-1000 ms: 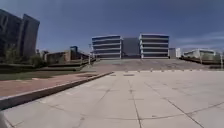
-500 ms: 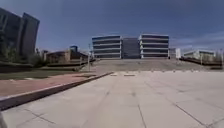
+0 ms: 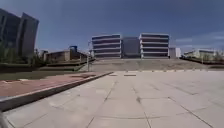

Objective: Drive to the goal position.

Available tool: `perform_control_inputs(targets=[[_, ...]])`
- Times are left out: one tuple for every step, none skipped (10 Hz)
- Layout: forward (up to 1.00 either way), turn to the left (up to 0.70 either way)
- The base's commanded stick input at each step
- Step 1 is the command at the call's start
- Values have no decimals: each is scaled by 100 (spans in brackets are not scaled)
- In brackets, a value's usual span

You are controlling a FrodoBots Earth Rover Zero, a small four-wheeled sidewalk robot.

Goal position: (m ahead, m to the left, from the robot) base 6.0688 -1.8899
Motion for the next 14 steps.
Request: perform_control_inputs(targets=[[70,-36],[70,-8],[70,-5],[70,-5],[70,-5],[70,-5],[70,-5],[70,-5],[70,-5],[70,-5],[70,-5],[70,-5],[70,-5],[70,-5]])
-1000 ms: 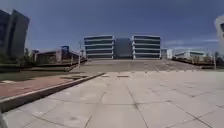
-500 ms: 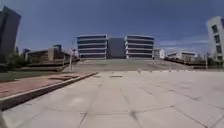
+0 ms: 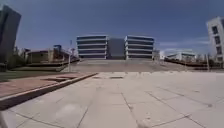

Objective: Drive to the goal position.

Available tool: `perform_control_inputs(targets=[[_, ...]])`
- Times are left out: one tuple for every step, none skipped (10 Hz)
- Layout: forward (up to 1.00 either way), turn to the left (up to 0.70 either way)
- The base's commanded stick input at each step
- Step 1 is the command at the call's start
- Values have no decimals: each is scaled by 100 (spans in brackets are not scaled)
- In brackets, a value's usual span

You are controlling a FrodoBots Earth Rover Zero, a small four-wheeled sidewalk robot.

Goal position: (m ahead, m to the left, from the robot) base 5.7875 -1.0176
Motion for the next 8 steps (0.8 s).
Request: perform_control_inputs(targets=[[70,-5],[70,-5],[70,-5],[70,-5],[70,-5],[70,-5],[70,-5],[70,-5]])
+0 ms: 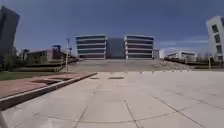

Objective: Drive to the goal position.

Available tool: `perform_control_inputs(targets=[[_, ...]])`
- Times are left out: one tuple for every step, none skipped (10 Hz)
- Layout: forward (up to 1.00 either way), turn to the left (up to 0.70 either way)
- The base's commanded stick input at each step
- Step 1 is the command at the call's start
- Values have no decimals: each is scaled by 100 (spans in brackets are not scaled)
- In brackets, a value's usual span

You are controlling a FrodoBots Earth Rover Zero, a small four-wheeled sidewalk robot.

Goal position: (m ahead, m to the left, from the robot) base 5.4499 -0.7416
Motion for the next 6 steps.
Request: perform_control_inputs(targets=[[70,-5],[70,-5],[70,-5],[70,-5],[70,-5],[70,-5]])
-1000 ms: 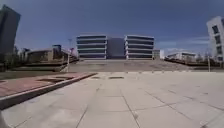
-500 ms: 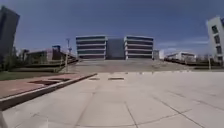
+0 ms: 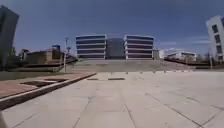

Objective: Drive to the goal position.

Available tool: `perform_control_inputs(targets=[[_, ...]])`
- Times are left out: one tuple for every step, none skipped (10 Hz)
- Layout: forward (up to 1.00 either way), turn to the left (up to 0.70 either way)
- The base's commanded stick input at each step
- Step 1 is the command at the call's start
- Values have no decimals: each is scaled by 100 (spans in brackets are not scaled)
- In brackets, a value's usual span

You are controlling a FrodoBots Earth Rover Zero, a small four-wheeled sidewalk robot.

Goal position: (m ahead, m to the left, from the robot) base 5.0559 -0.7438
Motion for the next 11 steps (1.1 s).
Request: perform_control_inputs(targets=[[70,-5],[70,-5],[70,-5],[70,-5],[70,-5],[70,-5],[70,-5],[70,-5],[70,-5],[70,-5],[70,-5]])
